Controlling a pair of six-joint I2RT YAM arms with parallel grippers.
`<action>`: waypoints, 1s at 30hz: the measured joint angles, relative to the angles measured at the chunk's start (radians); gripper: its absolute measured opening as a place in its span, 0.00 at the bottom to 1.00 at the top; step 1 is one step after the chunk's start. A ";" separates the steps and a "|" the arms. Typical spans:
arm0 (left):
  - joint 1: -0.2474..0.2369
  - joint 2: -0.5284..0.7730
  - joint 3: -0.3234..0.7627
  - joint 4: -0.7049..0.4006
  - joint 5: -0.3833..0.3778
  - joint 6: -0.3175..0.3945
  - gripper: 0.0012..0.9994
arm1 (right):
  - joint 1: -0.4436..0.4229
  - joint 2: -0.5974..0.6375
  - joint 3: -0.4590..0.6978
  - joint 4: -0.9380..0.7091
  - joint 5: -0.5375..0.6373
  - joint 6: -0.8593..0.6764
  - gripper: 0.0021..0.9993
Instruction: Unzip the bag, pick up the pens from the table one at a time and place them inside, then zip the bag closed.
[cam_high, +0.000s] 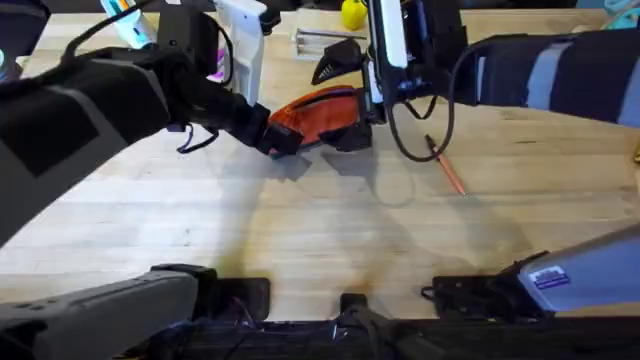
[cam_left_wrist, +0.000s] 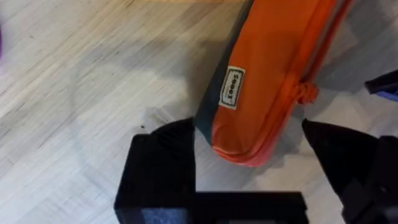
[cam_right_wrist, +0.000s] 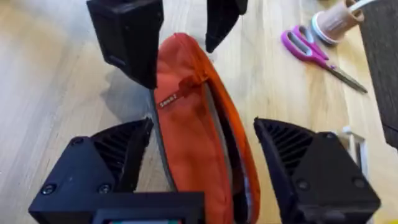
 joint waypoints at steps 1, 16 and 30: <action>0.000 0.000 0.000 0.000 0.000 0.000 0.99 | 0.000 -0.012 0.000 -0.003 0.016 0.018 1.00; 0.068 -0.058 0.026 -0.173 -0.031 0.048 0.99 | -0.002 -0.139 0.102 -0.207 0.216 0.317 1.00; 0.214 -0.216 0.064 -0.308 -0.070 0.104 0.99 | 0.043 -0.133 0.325 -0.451 0.420 -0.023 1.00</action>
